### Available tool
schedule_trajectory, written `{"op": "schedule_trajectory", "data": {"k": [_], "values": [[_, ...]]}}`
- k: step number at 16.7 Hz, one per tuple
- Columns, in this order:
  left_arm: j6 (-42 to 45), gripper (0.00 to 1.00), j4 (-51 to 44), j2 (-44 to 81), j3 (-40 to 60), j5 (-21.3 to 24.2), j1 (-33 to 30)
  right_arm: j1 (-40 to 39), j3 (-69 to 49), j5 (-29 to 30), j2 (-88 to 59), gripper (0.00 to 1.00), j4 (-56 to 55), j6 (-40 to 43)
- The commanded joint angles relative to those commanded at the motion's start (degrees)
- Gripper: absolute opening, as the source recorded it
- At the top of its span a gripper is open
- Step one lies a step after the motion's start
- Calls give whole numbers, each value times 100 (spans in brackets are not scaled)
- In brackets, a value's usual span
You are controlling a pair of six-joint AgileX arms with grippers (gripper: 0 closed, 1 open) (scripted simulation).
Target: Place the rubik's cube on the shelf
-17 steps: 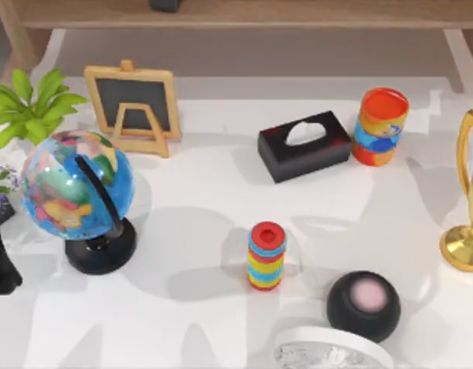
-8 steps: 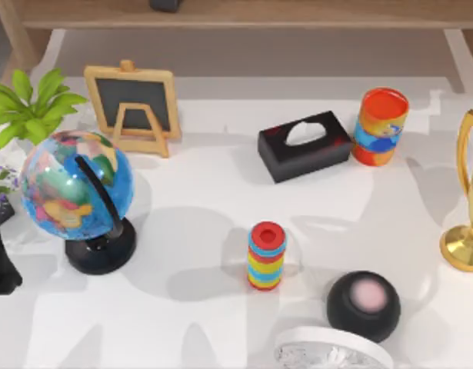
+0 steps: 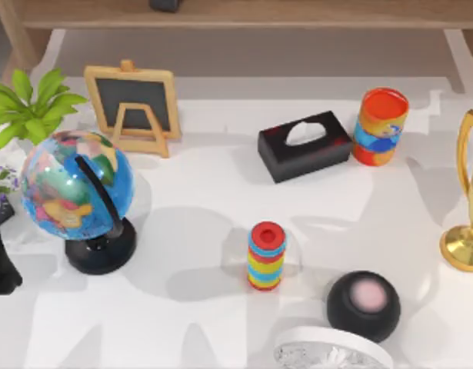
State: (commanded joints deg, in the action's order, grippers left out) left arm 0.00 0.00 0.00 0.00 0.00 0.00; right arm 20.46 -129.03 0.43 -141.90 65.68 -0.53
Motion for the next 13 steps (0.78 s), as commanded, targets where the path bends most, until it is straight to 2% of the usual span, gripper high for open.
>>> {"op": "schedule_trajectory", "data": {"k": [5, 13], "values": [[0, 100, 0, 0, 0, 0, 0, 43, -87, 33, 79, 0, 330, 7], [0, 100, 0, 0, 0, 0, 0, 14, -859, 0, -89, 0, 765, -4]]}}
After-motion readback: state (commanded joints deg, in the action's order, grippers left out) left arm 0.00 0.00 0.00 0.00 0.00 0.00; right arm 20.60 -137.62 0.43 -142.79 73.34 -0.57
